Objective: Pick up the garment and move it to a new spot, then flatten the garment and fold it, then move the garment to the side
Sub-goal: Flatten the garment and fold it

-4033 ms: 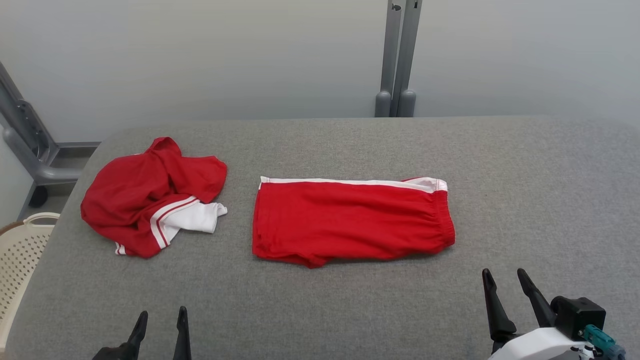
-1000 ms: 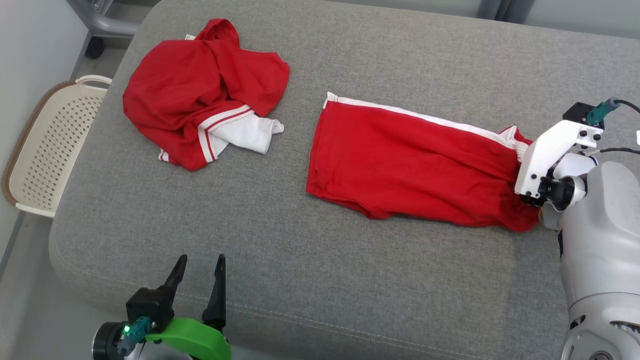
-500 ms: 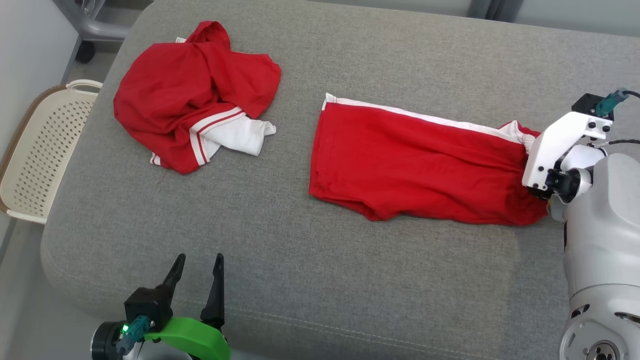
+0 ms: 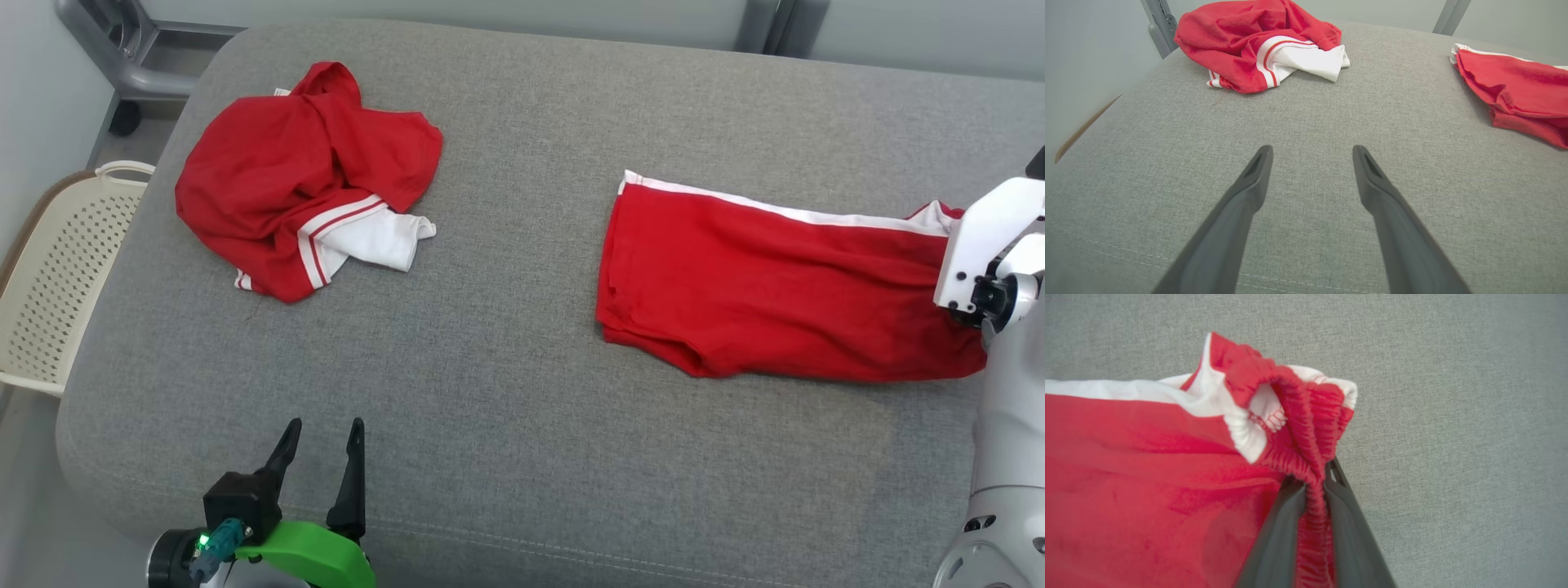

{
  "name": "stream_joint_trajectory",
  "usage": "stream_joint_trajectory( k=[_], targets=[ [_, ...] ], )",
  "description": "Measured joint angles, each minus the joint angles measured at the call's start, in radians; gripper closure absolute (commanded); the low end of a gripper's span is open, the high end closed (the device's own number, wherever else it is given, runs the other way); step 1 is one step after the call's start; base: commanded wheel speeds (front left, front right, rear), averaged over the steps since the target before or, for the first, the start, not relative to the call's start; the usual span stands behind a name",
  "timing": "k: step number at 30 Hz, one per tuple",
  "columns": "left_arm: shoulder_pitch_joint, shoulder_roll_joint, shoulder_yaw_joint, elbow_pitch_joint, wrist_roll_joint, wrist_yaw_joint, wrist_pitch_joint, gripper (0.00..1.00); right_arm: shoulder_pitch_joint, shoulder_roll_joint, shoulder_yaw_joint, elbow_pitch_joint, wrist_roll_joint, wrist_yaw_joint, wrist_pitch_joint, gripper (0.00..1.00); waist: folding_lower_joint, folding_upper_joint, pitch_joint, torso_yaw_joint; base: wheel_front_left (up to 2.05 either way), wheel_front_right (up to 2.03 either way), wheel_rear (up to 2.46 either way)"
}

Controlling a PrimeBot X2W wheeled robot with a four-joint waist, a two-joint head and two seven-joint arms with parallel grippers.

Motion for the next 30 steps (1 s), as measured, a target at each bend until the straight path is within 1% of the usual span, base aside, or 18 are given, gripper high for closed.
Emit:
stream_joint_trajectory(
  k=[3, 6, 10, 13, 20, 30],
  targets=[
    [0.003, 0.002, -0.004, -0.001, 0.0, 0.001, 0.003, 0.0, 0.015, -0.008, 0.012, -0.049, -0.016, 0.0, 0.025, 1.0, 0.0, 0.0, -0.011, -0.003, 0.0, 0.0, 0.0],
    [0.01, 0.003, -0.007, -0.002, -0.002, 0.003, 0.003, 0.0, 0.019, -0.001, 0.036, -0.094, -0.003, 0.0, 0.056, 1.0, 0.0, 0.0, -0.026, -0.005, 0.0, 0.0, 0.0],
    [0.012, 0.005, -0.011, -0.007, -0.002, 0.005, 0.002, 0.0, 0.021, 0.005, 0.083, -0.113, 0.03, 0.0, 0.071, 1.0, 0.0, 0.0, -0.039, -0.002, 0.0, 0.0, 0.0],
    [0.013, 0.009, -0.014, -0.009, -0.002, 0.005, 0.002, 0.0, 0.021, 0.007, 0.121, -0.106, 0.067, 0.0, 0.081, 1.0, 0.0, 0.0, -0.044, 0.005, 0.0, 0.0, 0.0],
    [0.014, 0.011, -0.028, -0.008, -0.002, 0.003, 0.002, 0.0, -0.028, 0.008, 0.185, -0.016, 0.17, 0.0, 0.08, 1.0, 0.0, 0.0, -0.049, 0.041, 0.0, 0.0, 0.0],
    [0.012, -0.003, -0.048, 0.005, -0.007, -0.004, 0.002, 0.0, -0.121, 0.009, 0.233, 0.159, 0.205, 0.0, 0.016, 1.0, 0.0, 0.0, -0.034, 0.117, 0.0, 0.0, 0.0]
  ],
)
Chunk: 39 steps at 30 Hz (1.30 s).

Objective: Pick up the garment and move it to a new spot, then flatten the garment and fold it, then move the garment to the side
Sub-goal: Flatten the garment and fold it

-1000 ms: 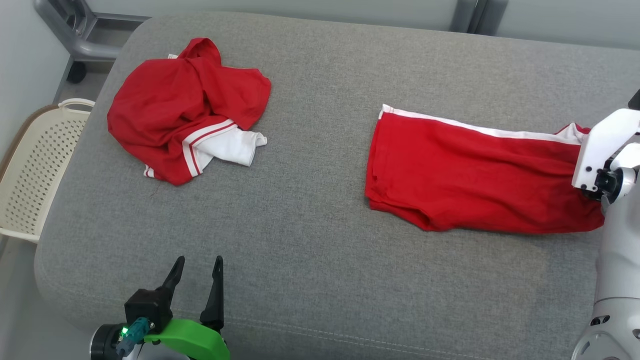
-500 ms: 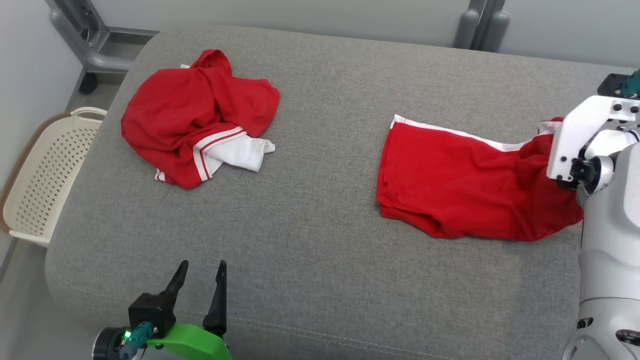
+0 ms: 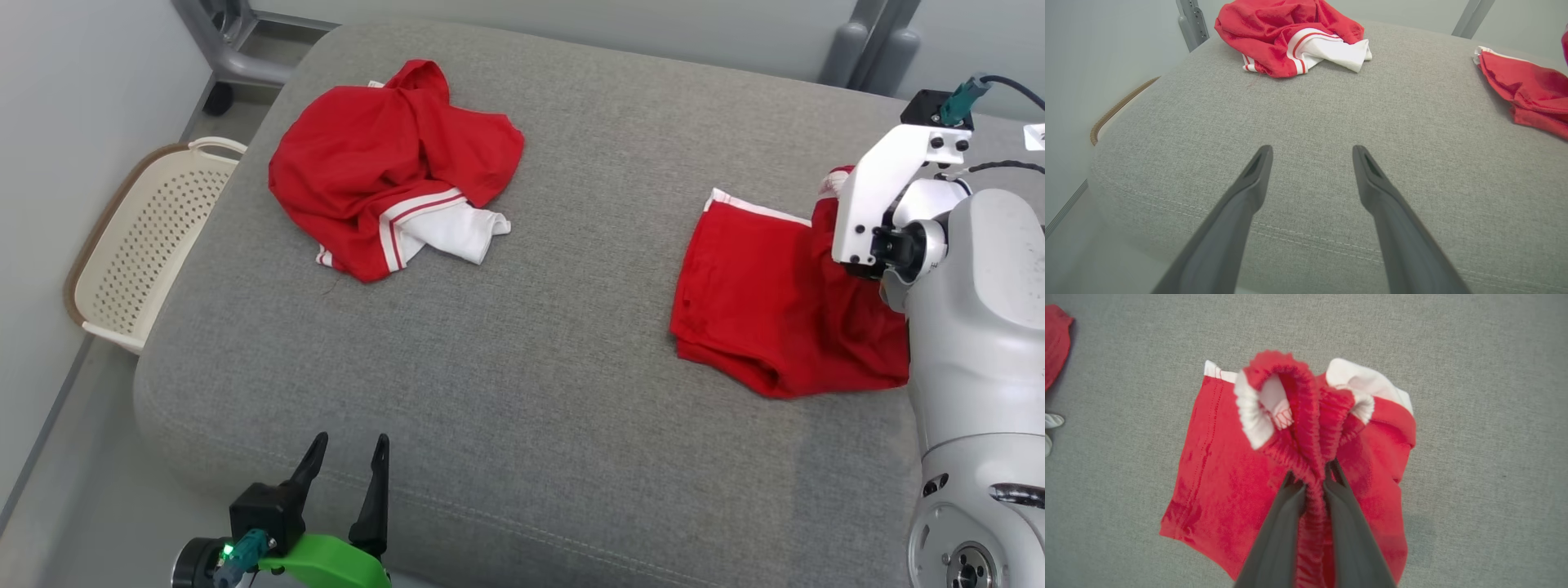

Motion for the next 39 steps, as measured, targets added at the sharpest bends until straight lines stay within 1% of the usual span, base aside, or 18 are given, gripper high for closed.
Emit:
stream_joint_trajectory(
  k=[10, 12, 13, 19, 20, 21, 26, 30, 34, 38, 39],
  targets=[
    [-0.006, -0.015, -0.013, 0.031, -0.01, -0.006, -0.017, 0.0, -0.058, 0.0, 0.023, 0.175, 0.004, 0.0, -0.086, 1.0, 0.0, 0.0, 0.019, 0.072, 0.0, 0.0, 0.0],
    [-0.008, -0.016, -0.016, 0.035, -0.01, -0.007, -0.018, 0.0, -0.068, 0.0, 0.017, 0.201, 0.001, 0.0, -0.104, 1.0, 0.0, 0.0, 0.022, 0.082, 0.0, 0.0, 0.0],
    [-0.011, -0.02, -0.021, 0.04, -0.01, -0.01, -0.021, 0.0, -0.077, 0.0, 0.007, 0.24, -0.012, 0.0, -0.12, 1.0, 0.0, 0.0, 0.025, 0.096, 0.0, 0.0, 0.0],
    [-0.016, -0.028, -0.03, 0.053, -0.011, -0.011, -0.026, 0.0, -0.101, 0.0, -0.012, 0.306, -0.034, 0.0, -0.161, 1.0, 0.0, 0.0, 0.03, 0.117, 0.0, 0.0, 0.0],
    [-0.017, -0.029, -0.03, 0.054, -0.011, -0.011, -0.026, 0.0, -0.111, -0.001, -0.01, 0.321, -0.028, 0.0, -0.177, 0.8, 0.0, 0.0, 0.031, 0.119, 0.0, 0.0, 0.0],
    [-0.017, -0.03, -0.029, 0.055, -0.012, -0.01, -0.026, 0.0, -0.122, 0.0, -0.012, 0.333, -0.021, 0.0, -0.188, 0.01, 0.0, 0.0, 0.031, 0.12, 0.0, 0.0, 0.0],
    [-0.018, -0.026, -0.022, 0.059, -0.018, -0.005, -0.031, 0.0, -0.18, 0.001, 0.012, 0.425, 0.029, 0.0, -0.244, 0.0, 0.0, 0.0, 0.027, 0.108, 0.0, 0.0, 0.0],
    [-0.019, -0.02, -0.02, 0.059, -0.02, -0.005, -0.034, 0.0, -0.228, 0.0, 0.035, 0.465, 0.062, 0.0, -0.298, 0.0, 0.0, 0.0, 0.017, 0.089, 0.0, 0.0, 0.0],
    [-0.019, -0.012, -0.018, 0.06, -0.021, -0.002, -0.035, 0.0, -0.238, 0.0, 0.052, 0.48, 0.081, 0.0, -0.36, 0.0, 0.0, 0.0, 0.001, 0.065, 0.0, 0.0, 0.0],
    [-0.013, -0.004, -0.017, 0.053, -0.027, 0.005, -0.032, 0.0, -0.217, 0.0, 0.048, 0.468, 0.044, 0.0, -0.415, 0.0, 0.0, 0.0, -0.025, 0.033, 0.0, 0.0, 0.0],
    [-0.011, -0.002, -0.017, 0.051, -0.028, 0.008, -0.032, 0.0, -0.202, 0.0, 0.042, 0.46, 0.036, 0.0, -0.422, 0.43, 0.0, 0.0, -0.031, 0.027, 0.0, 0.0, 0.0]
  ],
)
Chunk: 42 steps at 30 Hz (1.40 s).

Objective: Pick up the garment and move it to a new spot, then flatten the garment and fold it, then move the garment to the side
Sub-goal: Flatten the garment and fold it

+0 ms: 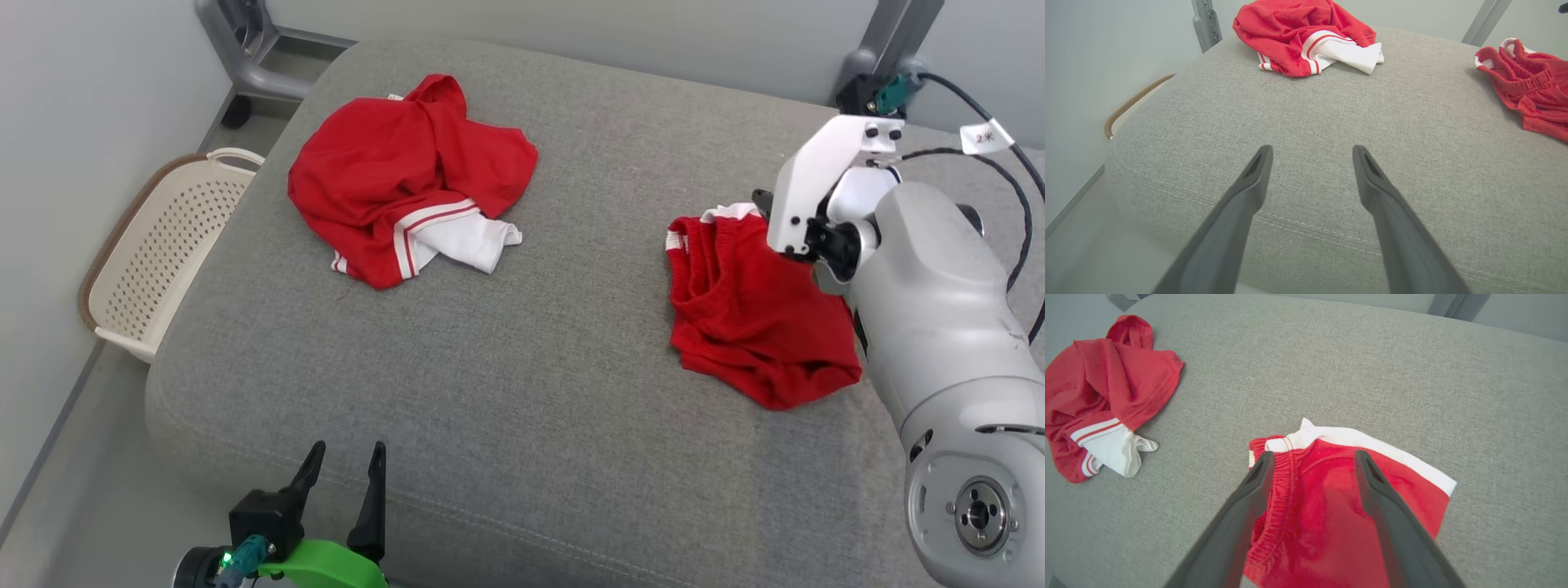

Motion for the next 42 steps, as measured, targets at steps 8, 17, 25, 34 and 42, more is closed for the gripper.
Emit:
stream_joint_trajectory(
  k=[8, 17, 25, 34, 42],
  targets=[
    [0.011, 0.005, -0.005, -0.016, -0.002, 0.002, 0.007, 0.0, 0.098, -0.002, -0.024, -0.029, -0.014, 0.0, -0.085, 1.0, 0.0, 0.0, -0.027, -0.032, 0.0, 0.0, 0.0],
    [0.012, 0.007, -0.01, -0.019, -0.009, 0.002, 0.007, 0.0, 0.177, 0.0, 0.078, 0.017, 0.064, 0.0, -0.239, 1.0, 0.0, 0.0, -0.018, -0.027, 0.0, 0.0, 0.0],
    [0.012, 0.01, -0.014, -0.02, -0.011, 0.005, 0.007, 0.0, 0.218, 0.0, 0.229, 0.038, 0.192, 0.0, -0.318, 1.0, 0.0, 0.0, -0.013, -0.01, 0.0, 0.0, 0.0],
    [0.003, 0.003, -0.022, -0.008, -0.016, 0.003, 0.002, 0.0, 0.247, 0.0, 0.45, 0.027, 0.381, 0.0, -0.331, 1.0, 0.0, 0.0, 0.008, 0.013, 0.0, 0.0, 0.0],
    [-0.004, -0.005, -0.026, 0.005, -0.02, 0.002, -0.004, 0.0, 0.289, -0.001, 0.607, -0.034, 0.528, 0.0, -0.279, 1.0, 0.0, 0.0, 0.024, 0.04, 0.0, 0.0, 0.0]
  ],
)
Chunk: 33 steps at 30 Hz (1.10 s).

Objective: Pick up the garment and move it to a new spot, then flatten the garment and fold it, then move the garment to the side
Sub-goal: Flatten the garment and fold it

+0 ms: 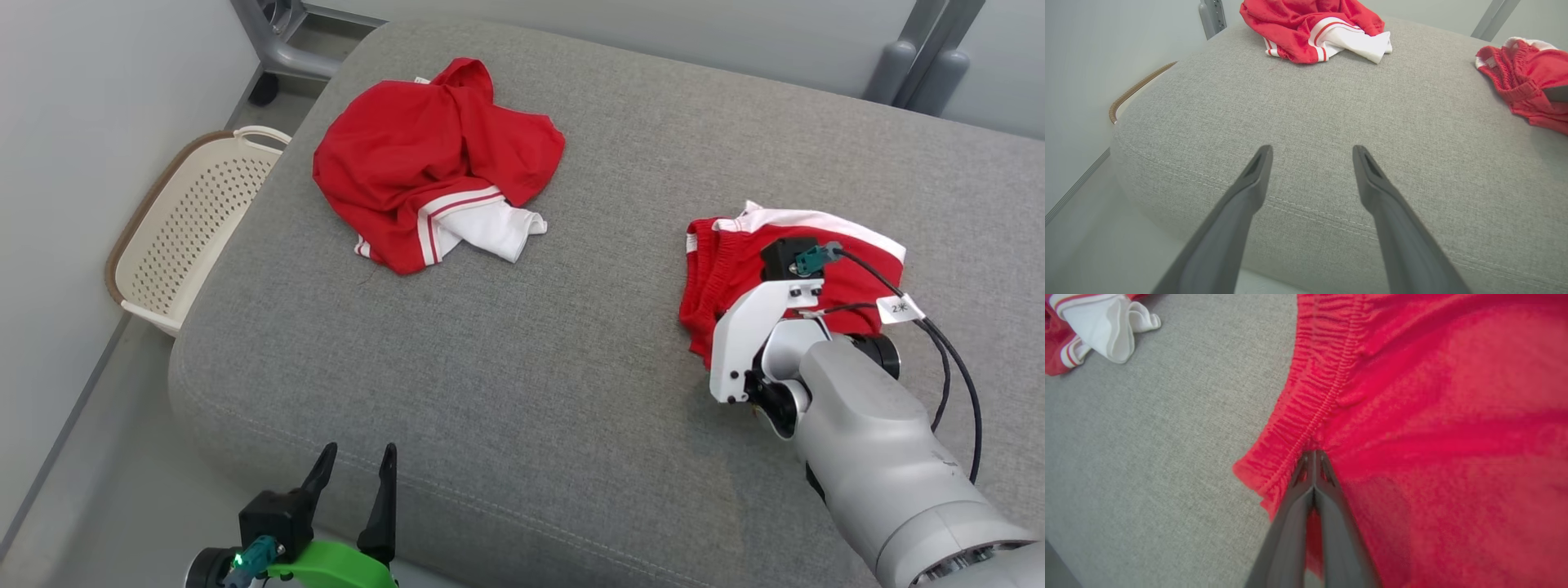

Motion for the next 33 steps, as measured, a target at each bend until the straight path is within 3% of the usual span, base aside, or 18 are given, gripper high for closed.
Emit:
stream_joint_trajectory(
  k=[10, 11, 12, 13, 25, 33],
  targets=[
    [0.0, 0.001, 0.004, 0.005, -0.007, 0.007, -0.008, 0.0, 0.021, -0.001, 0.112, -0.039, 0.1, 0.0, 0.012, 1.0, 0.0, -0.0001, -0.005, -0.005, 0.0, 0.0, 0.0],
    [0.0, 0.001, 0.004, 0.005, -0.007, 0.007, -0.008, 0.0, 0.019, -0.001, 0.117, -0.036, 0.101, 0.0, 0.015, 0.62, 0.0, 0.0, -0.007, -0.008, 0.0, 0.0, 0.0],
    [0.0, 0.002, 0.006, 0.005, -0.007, 0.008, -0.008, 0.0, 0.015, -0.001, 0.12, -0.033, 0.105, 0.0, 0.019, 0.09, 0.0, 0.0, -0.009, -0.011, 0.0, 0.0, 0.0],
    [0.0, 0.003, 0.006, 0.005, -0.008, 0.008, -0.01, 0.0, 0.01, 0.0, 0.121, -0.027, 0.106, 0.0, 0.019, 0.0, 0.0, 0.0, -0.012, -0.015, 0.0, 0.0, 0.0],
    [0.019, 0.03, 0.019, -0.024, -0.015, 0.034, -0.007, 0.0, -0.129, -0.005, 0.044, 0.054, 0.052, 0.0, 0.037, 0.0, 0.0, 0.0, -0.057, -0.081, 0.0, 0.0, 0.0],
    [0.041, 0.045, 0.02, -0.05, -0.021, 0.046, 0.003, 0.0, -0.159, -0.067, -0.053, 0.076, 0.021, 0.0, 0.074, 0.0, 0.0, 0.0, -0.082, -0.127, 0.0, 0.0, 0.0]
  ],
)
